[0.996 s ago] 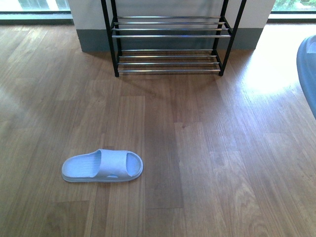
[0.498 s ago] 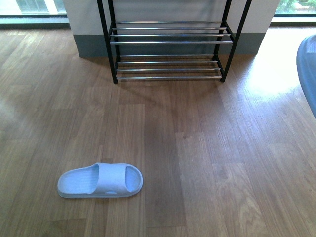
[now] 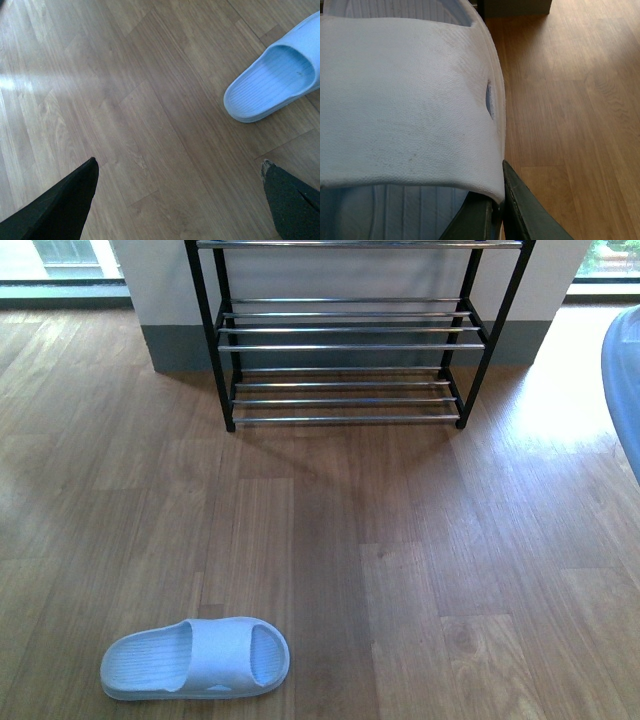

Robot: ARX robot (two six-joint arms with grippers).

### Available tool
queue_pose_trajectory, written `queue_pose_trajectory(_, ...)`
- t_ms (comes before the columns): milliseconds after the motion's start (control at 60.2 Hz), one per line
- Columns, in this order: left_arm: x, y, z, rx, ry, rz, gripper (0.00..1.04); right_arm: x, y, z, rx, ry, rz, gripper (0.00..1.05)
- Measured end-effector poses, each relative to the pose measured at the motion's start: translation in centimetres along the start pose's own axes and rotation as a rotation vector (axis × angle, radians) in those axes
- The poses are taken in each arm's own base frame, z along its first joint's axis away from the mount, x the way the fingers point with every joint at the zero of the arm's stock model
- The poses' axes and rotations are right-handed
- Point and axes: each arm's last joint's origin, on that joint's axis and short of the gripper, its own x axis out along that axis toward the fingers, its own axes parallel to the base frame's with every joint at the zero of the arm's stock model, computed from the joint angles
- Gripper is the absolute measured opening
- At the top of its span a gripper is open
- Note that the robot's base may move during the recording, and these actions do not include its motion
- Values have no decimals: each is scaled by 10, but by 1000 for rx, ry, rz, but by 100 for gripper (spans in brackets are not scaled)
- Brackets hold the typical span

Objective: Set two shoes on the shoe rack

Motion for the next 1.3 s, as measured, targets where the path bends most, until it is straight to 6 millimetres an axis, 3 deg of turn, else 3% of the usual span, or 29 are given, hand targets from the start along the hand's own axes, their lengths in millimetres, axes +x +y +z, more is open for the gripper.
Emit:
queue_pose_trajectory(166,43,-21,-14,63,32,-27,95,0,0,0,0,0,-1,1)
queue_pose_trajectory(432,104,-83,-37,127,132,-198,95,0,0,0,0,0,0,1)
queue_pose_trajectory(581,131,-103,-33,123,129,-257,95,0,0,0,0,0,0,1)
queue_pose_trajectory(697,168,-117,-26,67,118,-315,95,0,0,0,0,0,-1,1)
queue_pose_trajectory(797,187,-122,-22,51,110,-347,95,0,0,0,0,0,0,1)
queue_pose_trajectory(1030,212,-137,-7,0,79,-430,95,0,0,0,0,0,0,1)
queue_pose_trajectory(1196,218,-147,3,-46,54,-517,95,0,0,0,0,0,0,1)
queue_pose_trajectory(1295,220,-153,6,-60,52,-565,84,0,0,0,0,0,0,1)
